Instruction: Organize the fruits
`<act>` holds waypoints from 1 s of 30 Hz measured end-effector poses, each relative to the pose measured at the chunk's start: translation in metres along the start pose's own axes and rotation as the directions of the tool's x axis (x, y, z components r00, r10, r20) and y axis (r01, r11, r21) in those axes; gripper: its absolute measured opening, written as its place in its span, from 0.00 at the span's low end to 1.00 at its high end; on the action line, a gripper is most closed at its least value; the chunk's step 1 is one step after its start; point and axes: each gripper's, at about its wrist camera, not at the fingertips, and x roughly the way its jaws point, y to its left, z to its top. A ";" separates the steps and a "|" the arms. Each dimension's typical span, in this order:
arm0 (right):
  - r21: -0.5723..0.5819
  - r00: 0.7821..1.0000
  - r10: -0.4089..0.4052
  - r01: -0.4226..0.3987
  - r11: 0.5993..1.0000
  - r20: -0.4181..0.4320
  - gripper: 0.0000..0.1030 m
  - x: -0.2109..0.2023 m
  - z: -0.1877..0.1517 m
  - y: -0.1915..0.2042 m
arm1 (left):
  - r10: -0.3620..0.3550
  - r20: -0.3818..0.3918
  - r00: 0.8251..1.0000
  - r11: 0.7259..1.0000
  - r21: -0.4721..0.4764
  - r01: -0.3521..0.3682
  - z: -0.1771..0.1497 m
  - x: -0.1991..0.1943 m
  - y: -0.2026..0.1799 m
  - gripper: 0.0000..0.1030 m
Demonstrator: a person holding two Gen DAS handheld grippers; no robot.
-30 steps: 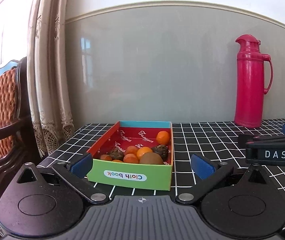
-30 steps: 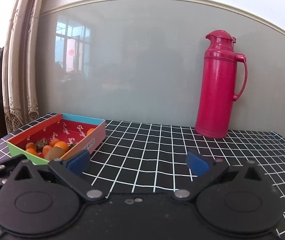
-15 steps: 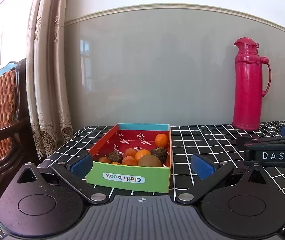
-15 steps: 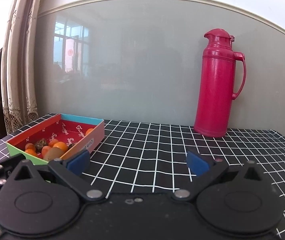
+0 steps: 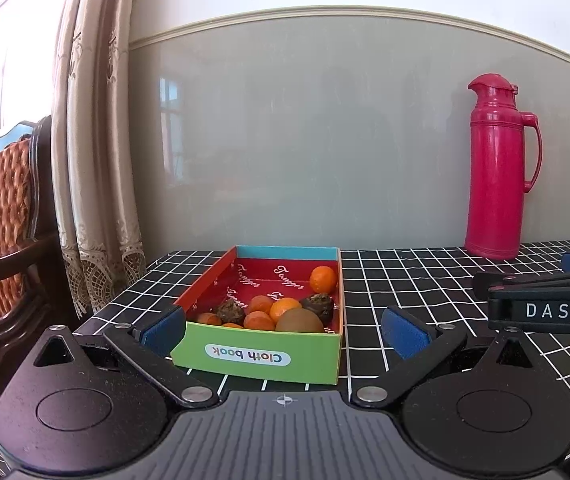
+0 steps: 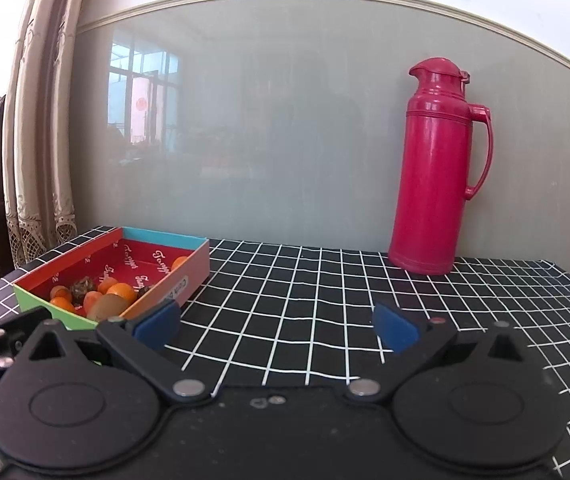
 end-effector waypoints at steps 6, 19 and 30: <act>-0.001 1.000 0.000 0.001 1.000 0.002 1.00 -0.001 0.000 0.000 | 0.001 -0.001 1.000 1.000 -0.002 -0.001 0.000 0.000 0.001 1.00; 0.000 1.000 -0.003 0.003 1.000 0.000 1.00 0.001 0.000 0.000 | 0.001 0.001 1.000 1.000 -0.001 -0.001 0.000 0.000 0.000 1.00; 0.002 1.000 -0.005 0.005 1.000 0.002 1.00 0.000 0.000 0.001 | 0.003 0.017 1.000 1.000 -0.003 -0.003 0.000 -0.002 0.000 1.00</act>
